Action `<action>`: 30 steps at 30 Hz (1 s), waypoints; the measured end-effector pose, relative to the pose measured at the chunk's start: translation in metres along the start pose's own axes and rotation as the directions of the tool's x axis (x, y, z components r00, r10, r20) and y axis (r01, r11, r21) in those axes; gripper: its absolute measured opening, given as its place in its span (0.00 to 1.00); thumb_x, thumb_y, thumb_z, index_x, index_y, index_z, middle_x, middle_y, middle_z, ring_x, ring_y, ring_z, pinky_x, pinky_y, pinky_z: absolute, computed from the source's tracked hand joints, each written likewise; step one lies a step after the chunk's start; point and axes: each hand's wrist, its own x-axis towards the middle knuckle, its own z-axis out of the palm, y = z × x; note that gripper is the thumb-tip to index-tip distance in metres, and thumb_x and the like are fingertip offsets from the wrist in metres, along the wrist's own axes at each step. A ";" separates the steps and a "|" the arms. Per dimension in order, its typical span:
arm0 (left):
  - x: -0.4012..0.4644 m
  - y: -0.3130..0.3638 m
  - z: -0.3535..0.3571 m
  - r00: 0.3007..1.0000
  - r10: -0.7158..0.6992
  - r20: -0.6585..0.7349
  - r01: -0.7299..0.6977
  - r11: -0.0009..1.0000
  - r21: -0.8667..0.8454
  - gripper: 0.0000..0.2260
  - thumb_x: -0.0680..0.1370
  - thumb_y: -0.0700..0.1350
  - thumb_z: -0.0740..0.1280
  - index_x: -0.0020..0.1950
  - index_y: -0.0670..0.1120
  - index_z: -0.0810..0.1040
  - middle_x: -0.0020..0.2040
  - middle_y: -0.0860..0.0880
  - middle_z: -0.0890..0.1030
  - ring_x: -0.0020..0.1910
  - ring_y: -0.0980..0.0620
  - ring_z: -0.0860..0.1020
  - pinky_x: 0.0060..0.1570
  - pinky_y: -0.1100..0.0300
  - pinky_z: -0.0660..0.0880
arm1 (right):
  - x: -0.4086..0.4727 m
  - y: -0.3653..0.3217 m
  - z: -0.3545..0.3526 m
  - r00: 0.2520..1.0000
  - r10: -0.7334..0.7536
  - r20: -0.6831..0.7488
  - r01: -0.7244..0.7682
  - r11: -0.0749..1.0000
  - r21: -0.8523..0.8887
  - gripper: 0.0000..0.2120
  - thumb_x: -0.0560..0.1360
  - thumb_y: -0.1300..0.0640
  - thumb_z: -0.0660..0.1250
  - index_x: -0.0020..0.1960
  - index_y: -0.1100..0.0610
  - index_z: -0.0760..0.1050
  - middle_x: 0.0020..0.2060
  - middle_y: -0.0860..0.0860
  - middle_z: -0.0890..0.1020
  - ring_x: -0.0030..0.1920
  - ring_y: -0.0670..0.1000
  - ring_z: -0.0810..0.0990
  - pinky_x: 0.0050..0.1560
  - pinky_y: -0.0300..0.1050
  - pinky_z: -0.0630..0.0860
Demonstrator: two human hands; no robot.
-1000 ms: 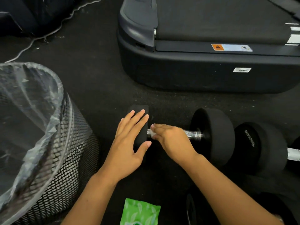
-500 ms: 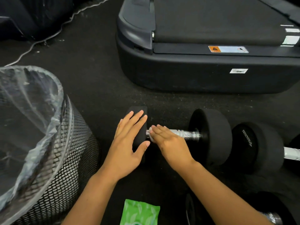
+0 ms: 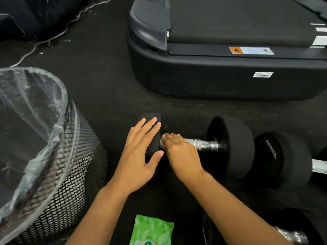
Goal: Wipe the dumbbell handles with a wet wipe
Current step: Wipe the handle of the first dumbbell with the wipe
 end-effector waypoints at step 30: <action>0.002 -0.002 0.000 1.000 -0.005 0.006 0.005 1.000 -0.013 0.28 0.75 0.54 0.61 0.74 0.52 0.60 0.75 0.58 0.58 0.75 0.58 0.49 0.72 0.48 0.49 | 0.010 0.022 -0.029 0.966 0.011 0.259 -0.057 0.984 0.170 0.13 0.77 0.61 0.61 0.60 0.57 0.76 0.55 0.57 0.80 0.57 0.57 0.78 0.58 0.55 0.73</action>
